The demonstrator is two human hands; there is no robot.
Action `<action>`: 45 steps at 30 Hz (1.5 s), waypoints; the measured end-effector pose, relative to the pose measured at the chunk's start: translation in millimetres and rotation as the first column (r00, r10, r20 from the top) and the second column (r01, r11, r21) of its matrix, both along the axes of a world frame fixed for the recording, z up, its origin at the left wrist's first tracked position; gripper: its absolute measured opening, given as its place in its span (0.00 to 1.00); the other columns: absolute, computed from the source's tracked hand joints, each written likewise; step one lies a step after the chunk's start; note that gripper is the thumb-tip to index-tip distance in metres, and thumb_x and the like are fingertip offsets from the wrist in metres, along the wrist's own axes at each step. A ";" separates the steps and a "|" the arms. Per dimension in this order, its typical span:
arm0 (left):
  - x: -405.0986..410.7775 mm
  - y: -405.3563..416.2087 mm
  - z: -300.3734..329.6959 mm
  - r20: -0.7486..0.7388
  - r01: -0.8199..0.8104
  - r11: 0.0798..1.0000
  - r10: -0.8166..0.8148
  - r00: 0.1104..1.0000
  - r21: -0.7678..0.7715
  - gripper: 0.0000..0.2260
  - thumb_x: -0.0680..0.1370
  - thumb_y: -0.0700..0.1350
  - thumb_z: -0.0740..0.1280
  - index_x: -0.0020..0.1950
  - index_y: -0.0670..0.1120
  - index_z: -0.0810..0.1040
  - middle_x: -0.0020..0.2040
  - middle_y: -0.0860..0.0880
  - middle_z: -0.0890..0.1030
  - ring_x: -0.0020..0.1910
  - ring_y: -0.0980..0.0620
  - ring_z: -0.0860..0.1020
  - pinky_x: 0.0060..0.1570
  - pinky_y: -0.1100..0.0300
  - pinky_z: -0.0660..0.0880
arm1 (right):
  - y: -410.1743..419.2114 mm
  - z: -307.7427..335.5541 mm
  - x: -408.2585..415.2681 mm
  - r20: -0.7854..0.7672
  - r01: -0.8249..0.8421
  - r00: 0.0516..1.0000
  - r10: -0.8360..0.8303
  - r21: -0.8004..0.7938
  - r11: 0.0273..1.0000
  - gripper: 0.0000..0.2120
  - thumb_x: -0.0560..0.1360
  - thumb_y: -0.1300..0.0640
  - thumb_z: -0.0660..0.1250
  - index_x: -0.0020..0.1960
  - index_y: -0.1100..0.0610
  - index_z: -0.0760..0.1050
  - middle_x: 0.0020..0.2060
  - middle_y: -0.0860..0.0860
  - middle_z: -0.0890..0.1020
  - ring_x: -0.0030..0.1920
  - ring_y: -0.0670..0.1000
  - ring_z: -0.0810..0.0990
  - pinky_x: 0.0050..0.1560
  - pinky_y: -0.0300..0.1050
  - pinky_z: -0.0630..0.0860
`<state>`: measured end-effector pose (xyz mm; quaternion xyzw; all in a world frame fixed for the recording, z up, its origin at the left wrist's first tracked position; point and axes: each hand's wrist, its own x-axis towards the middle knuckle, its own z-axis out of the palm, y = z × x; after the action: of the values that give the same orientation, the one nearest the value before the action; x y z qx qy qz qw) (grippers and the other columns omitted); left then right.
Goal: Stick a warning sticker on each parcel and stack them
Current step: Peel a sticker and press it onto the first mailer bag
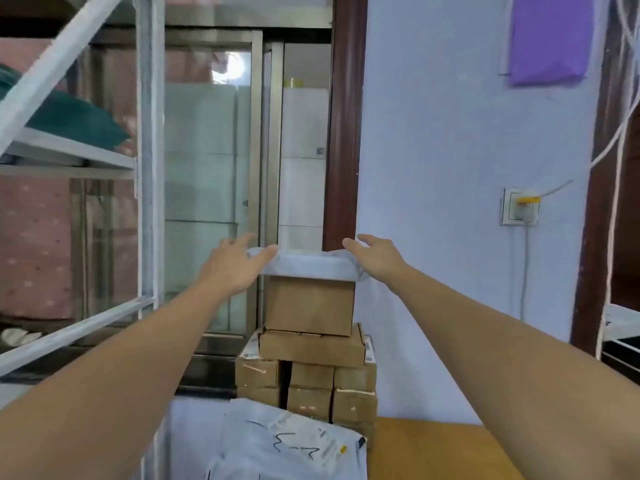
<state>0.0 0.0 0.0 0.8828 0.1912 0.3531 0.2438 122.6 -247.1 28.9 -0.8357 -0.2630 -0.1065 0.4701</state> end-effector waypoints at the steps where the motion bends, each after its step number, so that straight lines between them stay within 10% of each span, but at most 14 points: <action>1: 4.1 -0.4 2.8 -0.026 0.014 1.000 -0.015 1.000 -0.017 0.41 0.72 0.80 0.52 0.80 0.59 0.63 0.78 0.44 0.68 0.74 0.39 0.69 0.71 0.39 0.68 | 4.1 -1.6 4.8 -0.037 -0.019 0.999 0.020 0.013 1.000 0.34 0.79 0.36 0.63 0.79 0.51 0.65 0.78 0.53 0.64 0.76 0.57 0.66 0.73 0.50 0.64; 11: 28.4 -2.1 -3.8 0.057 0.113 0.984 -0.106 0.993 -0.139 0.22 0.85 0.60 0.57 0.73 0.52 0.76 0.71 0.46 0.77 0.64 0.42 0.76 0.66 0.48 0.73 | 24.8 -16.3 21.7 -0.142 -0.139 0.978 0.151 0.092 0.986 0.34 0.80 0.43 0.65 0.81 0.51 0.58 0.79 0.49 0.62 0.76 0.54 0.64 0.65 0.46 0.65; 20: -9.6 -44.7 15.9 0.286 0.127 0.987 -0.094 0.954 -0.097 0.25 0.84 0.56 0.61 0.80 0.49 0.67 0.77 0.45 0.72 0.75 0.43 0.69 0.72 0.51 0.65 | 6.6 -7.1 -22.1 -0.019 -0.155 0.986 0.167 0.287 0.945 0.33 0.81 0.45 0.64 0.82 0.48 0.54 0.80 0.46 0.59 0.78 0.51 0.61 0.71 0.45 0.64; 28: -76.5 -113.9 15.0 0.409 0.310 0.943 -0.238 0.881 -0.120 0.28 0.83 0.56 0.65 0.82 0.55 0.63 0.77 0.52 0.70 0.73 0.48 0.71 0.72 0.46 0.71 | -76.9 -15.1 -95.6 0.106 -0.287 0.958 0.268 0.428 0.857 0.35 0.79 0.46 0.70 0.80 0.39 0.58 0.56 0.19 0.66 0.61 0.36 0.74 0.62 0.49 0.80; 40: -161.8 -254.7 -84.4 0.287 0.581 0.713 -0.505 0.814 -0.392 0.34 0.80 0.54 0.70 0.83 0.60 0.57 0.71 0.65 0.66 0.69 0.61 0.68 0.65 0.62 0.68 | -248.8 -129.7 -200.7 0.151 -0.125 0.984 0.094 0.210 0.970 0.36 0.77 0.49 0.72 0.79 0.40 0.58 0.76 0.37 0.62 0.73 0.31 0.58 0.71 0.28 0.57; 45: -164.5 -298.3 -150.8 0.192 0.551 0.679 -0.532 0.825 -0.485 0.38 0.77 0.60 0.73 0.82 0.61 0.57 0.75 0.61 0.67 0.72 0.56 0.70 0.69 0.54 0.71 | -300.7 -185.9 -226.3 0.098 -0.028 0.995 0.023 0.055 0.998 0.36 0.76 0.42 0.71 0.77 0.31 0.55 0.77 0.35 0.61 0.79 0.39 0.55 0.80 0.51 0.55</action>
<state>-164.5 -298.3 -150.8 0.7930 0.0055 0.2151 0.5699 -103.8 -547.8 -157.1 -0.8126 -0.2932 -0.1486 0.4812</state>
